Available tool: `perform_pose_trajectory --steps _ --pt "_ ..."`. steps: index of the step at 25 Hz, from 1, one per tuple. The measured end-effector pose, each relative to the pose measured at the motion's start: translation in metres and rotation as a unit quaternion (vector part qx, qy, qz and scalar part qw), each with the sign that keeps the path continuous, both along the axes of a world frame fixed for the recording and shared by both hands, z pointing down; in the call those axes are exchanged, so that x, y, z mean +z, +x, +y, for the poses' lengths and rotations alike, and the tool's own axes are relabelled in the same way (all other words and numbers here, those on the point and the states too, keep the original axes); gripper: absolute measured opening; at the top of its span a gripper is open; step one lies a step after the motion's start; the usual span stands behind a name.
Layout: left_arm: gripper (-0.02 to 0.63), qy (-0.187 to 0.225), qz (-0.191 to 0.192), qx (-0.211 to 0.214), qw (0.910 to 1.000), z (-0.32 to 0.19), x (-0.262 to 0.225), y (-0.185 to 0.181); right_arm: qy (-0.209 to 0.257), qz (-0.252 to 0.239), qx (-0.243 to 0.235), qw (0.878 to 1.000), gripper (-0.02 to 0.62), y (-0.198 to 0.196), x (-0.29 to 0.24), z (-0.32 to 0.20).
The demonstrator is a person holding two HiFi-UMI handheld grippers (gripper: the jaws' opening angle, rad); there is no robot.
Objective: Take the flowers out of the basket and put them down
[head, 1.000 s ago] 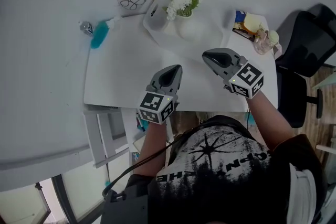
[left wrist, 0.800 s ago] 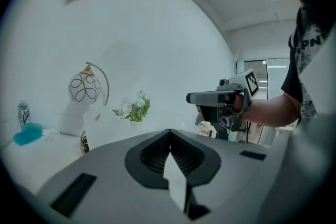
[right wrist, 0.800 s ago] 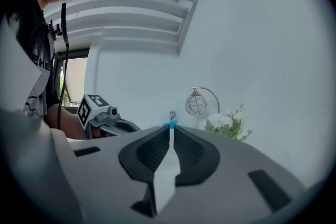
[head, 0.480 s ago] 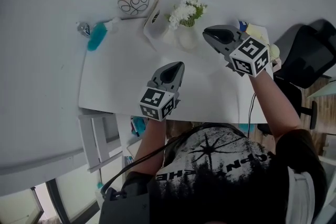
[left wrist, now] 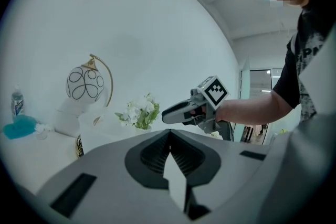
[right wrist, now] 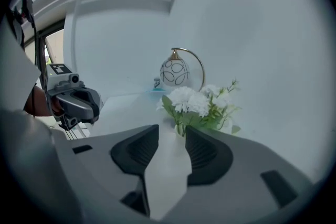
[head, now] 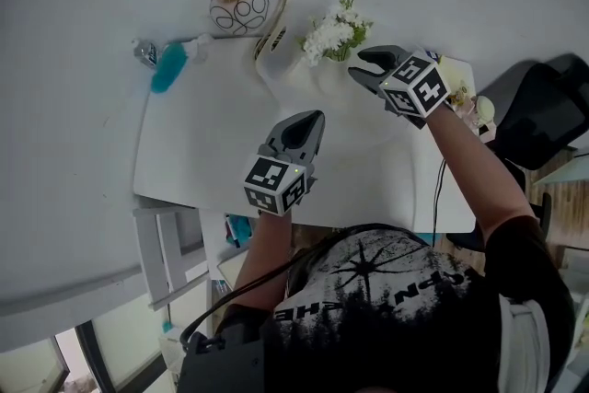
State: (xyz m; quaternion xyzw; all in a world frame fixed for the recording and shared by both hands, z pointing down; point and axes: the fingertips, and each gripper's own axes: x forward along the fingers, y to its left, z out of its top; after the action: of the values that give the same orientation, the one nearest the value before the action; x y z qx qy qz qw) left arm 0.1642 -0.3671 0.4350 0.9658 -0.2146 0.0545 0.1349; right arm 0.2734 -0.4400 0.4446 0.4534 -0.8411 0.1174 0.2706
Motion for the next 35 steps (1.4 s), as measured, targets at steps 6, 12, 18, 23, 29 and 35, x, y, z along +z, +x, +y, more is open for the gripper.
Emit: perform_pose_trajectory --steps 6,12,18,23,29,35 --pt "0.011 -0.006 0.000 -0.009 0.9999 -0.008 0.006 -0.002 -0.081 0.031 0.016 0.996 0.237 0.009 0.039 -0.023" --pt "0.011 -0.022 0.000 -0.018 0.9996 -0.016 0.018 -0.004 -0.107 0.025 0.042 0.993 0.268 0.014 0.068 -0.043" --pt "0.011 -0.028 -0.002 -0.016 0.9995 -0.017 0.025 -0.002 -0.106 0.012 0.052 0.993 0.278 0.007 0.094 -0.058" --pt "0.011 -0.034 -0.004 -0.018 0.9993 -0.016 0.030 -0.002 -0.091 -0.003 0.064 0.994 0.278 0.006 0.102 -0.071" --pt "0.011 -0.040 -0.004 -0.025 0.9989 -0.017 0.036 -0.007 -0.066 -0.023 0.044 0.997 0.278 -0.010 0.098 -0.084" --pt "0.011 -0.043 -0.005 -0.028 0.9987 -0.014 0.038 -0.009 -0.040 -0.028 0.052 0.997 0.276 -0.009 0.097 -0.089"
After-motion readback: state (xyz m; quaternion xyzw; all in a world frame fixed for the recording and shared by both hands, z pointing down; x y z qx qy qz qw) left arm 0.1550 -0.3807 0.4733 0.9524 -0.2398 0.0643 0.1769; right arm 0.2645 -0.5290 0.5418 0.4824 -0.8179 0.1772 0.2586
